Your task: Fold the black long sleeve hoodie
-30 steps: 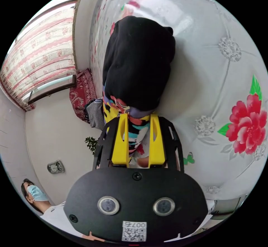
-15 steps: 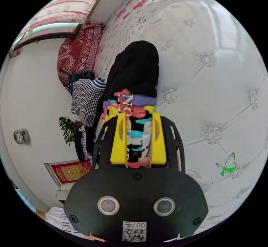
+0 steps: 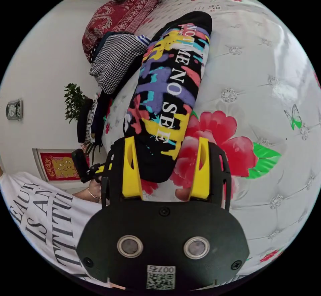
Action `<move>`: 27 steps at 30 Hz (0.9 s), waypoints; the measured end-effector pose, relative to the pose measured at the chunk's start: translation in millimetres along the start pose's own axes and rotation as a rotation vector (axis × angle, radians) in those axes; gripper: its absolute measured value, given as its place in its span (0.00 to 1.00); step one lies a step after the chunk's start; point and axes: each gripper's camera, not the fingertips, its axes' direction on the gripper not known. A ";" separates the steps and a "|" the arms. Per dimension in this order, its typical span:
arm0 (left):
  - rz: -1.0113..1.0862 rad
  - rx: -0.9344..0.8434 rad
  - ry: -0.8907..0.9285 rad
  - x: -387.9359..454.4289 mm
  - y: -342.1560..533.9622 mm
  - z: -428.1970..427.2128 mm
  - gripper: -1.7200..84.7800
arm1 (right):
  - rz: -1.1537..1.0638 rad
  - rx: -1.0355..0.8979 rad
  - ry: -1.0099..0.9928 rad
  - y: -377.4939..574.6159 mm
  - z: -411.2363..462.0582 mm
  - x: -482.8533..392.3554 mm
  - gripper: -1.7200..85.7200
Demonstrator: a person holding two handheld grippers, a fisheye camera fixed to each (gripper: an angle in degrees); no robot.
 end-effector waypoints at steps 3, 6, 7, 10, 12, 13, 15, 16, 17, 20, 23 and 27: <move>-0.006 -0.061 0.013 -14.9 -17.7 15.3 0.01 | -0.018 0.031 0.157 -11.5 25.5 -11.5 0.23; 0.014 -0.056 -0.002 -13.5 -39.1 30.1 0.01 | -0.071 0.021 0.237 -38.9 39.2 -15.1 0.23; 0.025 -0.050 -0.010 -11.2 -49.0 34.7 0.01 | -0.105 0.018 0.238 -48.9 42.2 -16.3 0.22; 0.051 -0.037 -0.017 -7.1 -79.5 47.5 0.01 | -0.096 0.057 0.251 -67.2 40.4 -8.8 0.21; 0.071 -0.029 -0.005 -5.9 -103.2 58.3 0.01 | -0.095 0.098 0.283 -94.0 35.8 0.2 0.20; 0.078 -0.014 -0.008 -5.5 -120.0 65.0 0.01 | -0.115 0.095 0.305 -113.0 36.1 3.0 0.20; 0.119 0.012 -0.037 -4.2 -146.7 74.4 0.01 | -0.150 0.080 0.317 -149.2 35.7 9.6 0.19; 0.158 0.043 -0.074 -3.7 -164.5 79.6 0.01 | -0.173 0.076 0.320 -175.9 35.9 14.5 0.18; 0.188 0.073 -0.111 -5.4 -183.1 85.0 0.01 | -0.189 0.077 0.323 -189.6 36.6 16.2 0.18; 0.171 0.122 -0.139 -22.8 -241.4 92.1 0.01 | -0.231 0.073 0.328 -265.0 43.3 21.7 0.18; 0.140 0.132 -0.170 -44.8 -308.4 93.9 0.01 | -0.240 0.089 0.369 -339.1 55.2 18.2 0.18; 0.129 0.104 -0.165 -61.8 -355.0 92.3 0.01 | -0.102 0.058 0.341 -405.6 57.8 24.8 0.19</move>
